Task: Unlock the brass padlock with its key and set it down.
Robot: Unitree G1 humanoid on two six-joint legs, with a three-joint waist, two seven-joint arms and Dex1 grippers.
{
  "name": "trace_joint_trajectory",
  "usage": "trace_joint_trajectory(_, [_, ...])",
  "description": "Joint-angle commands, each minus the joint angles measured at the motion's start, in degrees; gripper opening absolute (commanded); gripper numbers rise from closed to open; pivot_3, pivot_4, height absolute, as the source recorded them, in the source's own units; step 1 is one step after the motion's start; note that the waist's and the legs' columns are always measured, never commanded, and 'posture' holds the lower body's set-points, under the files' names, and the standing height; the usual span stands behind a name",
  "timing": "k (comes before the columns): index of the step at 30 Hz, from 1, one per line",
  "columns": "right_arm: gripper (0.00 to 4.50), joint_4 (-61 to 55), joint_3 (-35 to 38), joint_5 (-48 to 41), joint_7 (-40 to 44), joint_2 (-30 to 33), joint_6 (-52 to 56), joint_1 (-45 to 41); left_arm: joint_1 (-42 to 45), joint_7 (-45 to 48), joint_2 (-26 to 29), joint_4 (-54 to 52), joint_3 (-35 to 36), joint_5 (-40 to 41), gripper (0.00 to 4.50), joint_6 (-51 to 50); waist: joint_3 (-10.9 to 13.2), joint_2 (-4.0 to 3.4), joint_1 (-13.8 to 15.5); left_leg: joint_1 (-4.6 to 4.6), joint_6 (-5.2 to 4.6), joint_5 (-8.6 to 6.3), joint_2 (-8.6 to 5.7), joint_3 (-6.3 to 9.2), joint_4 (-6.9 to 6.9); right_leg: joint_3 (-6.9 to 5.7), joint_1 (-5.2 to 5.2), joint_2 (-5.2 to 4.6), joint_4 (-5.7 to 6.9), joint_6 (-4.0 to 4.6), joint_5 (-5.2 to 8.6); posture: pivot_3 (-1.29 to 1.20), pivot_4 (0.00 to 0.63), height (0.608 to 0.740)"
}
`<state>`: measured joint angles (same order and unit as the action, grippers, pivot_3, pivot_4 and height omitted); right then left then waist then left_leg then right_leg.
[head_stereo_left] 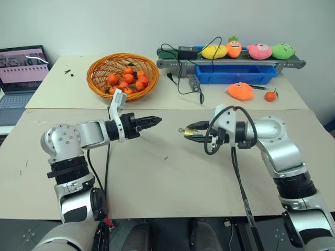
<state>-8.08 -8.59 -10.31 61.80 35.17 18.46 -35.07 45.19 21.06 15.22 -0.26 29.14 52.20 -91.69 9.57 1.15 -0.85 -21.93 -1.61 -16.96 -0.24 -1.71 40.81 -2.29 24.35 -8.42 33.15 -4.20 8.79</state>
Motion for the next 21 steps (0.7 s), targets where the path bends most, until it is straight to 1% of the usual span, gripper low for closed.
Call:
trace_joint_trajectory(1, [0.92, -0.6, 0.4, -0.5, -0.8, -0.6, -1.9, -1.8, 1.5, -1.5, -1.9, -1.9, 1.4, 2.0, 1.28, -0.8, 0.0, 0.0, 0.0, 0.0, 0.0, 0.0, 0.0, 0.0, 0.0, 0.0, 0.0, 0.0, 0.0, 0.0, 0.0, 0.0, 0.15, 0.74])
trace_joint_trajectory(5, [0.92, 0.3, 0.0, -0.4, -1.3, -1.8, -2.0, -3.4, 1.1, -3.2, -4.5, -2.7, 1.1, 3.0, 1.28, -0.8, 0.0, 0.0, 0.0, -0.02, 0.0, 0.0, 0.0, 0.01, 0.0, 0.0, 0.01, 0.0, -0.02, 0.0, 0.0, 0.0, 0.15, 0.74])
trace_joint_trajectory(11, [0.92, 1.5, -0.8, 0.1, -1.0, -2.2, -2.9, -4.8, 1.2, -4.4, -6.9, -2.7, -1.2, 4.2, 1.28, -0.8, 0.0, 0.0, 0.1, -0.03, 0.01, 0.0, -0.02, 0.01, -0.01, 0.0, 0.01, -0.01, -0.03, 0.0, 0.0, 0.0, 0.15, 0.74])
trace_joint_trajectory(21, [0.92, 1.0, -0.8, -0.2, -1.4, -1.6, -2.1, -5.6, 1.5, -4.4, -7.2, -1.7, -1.8, 3.7, 1.28, -0.8, 0.0, 0.0, 0.0, -0.03, 0.0, 0.0, -0.02, 0.01, -0.01, 0.0, 0.01, -0.01, -0.03, 0.0, 0.0, 0.0, 0.15, 0.74])
